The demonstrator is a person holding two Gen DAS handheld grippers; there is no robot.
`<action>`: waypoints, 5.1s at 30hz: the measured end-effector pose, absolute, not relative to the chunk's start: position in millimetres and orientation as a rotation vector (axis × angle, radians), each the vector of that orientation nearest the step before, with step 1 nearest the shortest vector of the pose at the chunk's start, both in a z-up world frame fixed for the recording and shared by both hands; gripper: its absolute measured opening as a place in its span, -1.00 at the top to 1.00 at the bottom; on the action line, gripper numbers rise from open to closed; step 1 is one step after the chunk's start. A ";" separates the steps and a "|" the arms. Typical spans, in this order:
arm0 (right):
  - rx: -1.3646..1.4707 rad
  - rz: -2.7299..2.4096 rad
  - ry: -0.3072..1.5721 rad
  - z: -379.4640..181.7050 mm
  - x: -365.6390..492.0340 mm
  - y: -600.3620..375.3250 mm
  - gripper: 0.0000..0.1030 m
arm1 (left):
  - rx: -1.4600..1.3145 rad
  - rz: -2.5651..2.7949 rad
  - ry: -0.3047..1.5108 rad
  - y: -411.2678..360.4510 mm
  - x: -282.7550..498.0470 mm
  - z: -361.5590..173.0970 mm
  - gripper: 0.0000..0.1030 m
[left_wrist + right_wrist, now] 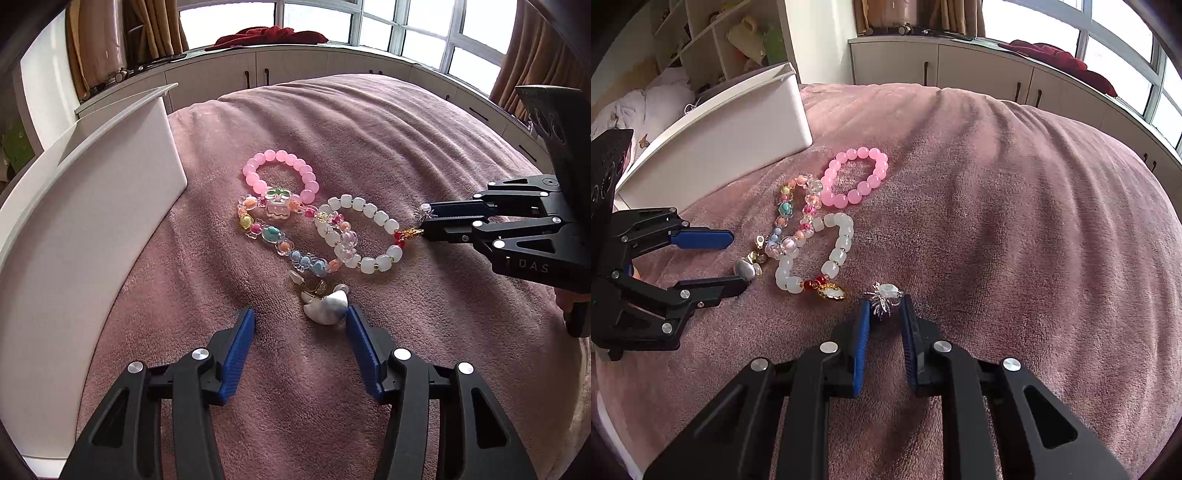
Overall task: Organize jewelry
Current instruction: 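Close the left tool on the silver earring while the right tool grasps the silver flower charm, then carry both items over the white box and open the left tool to drop the earring, then open the right tool to drop the silver flower charm into the box, then move both tools back from the box toward the remaining bracelets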
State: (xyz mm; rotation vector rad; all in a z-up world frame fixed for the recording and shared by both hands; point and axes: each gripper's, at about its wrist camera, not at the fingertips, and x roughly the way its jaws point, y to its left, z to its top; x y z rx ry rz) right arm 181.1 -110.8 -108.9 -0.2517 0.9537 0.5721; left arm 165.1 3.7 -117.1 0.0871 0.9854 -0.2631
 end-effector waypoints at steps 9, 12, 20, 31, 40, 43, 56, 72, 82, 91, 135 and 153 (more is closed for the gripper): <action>-0.245 0.569 0.949 -107.4 180.5 -112.2 0.67 | 0.066 -0.283 0.984 3.7 165.2 -114.9 0.36; -0.240 0.569 0.945 -106.4 179.9 -112.9 0.67 | 0.063 -0.286 0.979 2.6 164.6 -114.4 0.43; -0.225 0.567 0.942 -105.5 179.7 -114.8 0.67 | 0.065 -0.307 0.952 -3.4 163.9 -109.1 0.49; -0.216 0.568 0.953 -107.0 180.7 -115.5 0.67 | 0.108 -0.305 0.969 -8.0 166.5 -118.5 0.39; -0.209 0.573 0.958 -108.5 182.5 -115.3 0.67 | 0.094 -0.315 0.977 -8.4 173.4 -122.0 0.42; -0.201 0.577 0.953 -107.6 182.2 -116.4 0.67 | 0.089 -0.317 0.974 -8.1 171.5 -120.9 0.43; -0.152 0.584 0.867 -77.5 168.8 -114.6 0.68 | 0.072 -0.310 0.929 4.1 157.4 -95.7 0.42; -0.207 0.711 0.707 14.3 154.3 -6.0 0.68 | 0.038 -0.169 0.738 92.7 122.1 -3.5 0.42; -0.230 0.787 0.674 53.3 176.1 80.3 0.68 | 0.022 -0.022 0.680 187.0 113.5 43.6 0.42; -0.238 0.801 0.770 36.4 214.4 135.3 0.68 | 0.000 0.032 0.739 227.7 134.6 25.4 0.42; -0.150 0.684 0.809 16.5 194.0 -28.3 0.60 | -0.003 -0.135 0.521 132.4 124.8 59.8 -0.01; -0.070 0.578 0.895 -61.0 153.5 -122.0 0.60 | 0.028 -0.263 0.669 40.3 135.4 -3.8 -0.49</action>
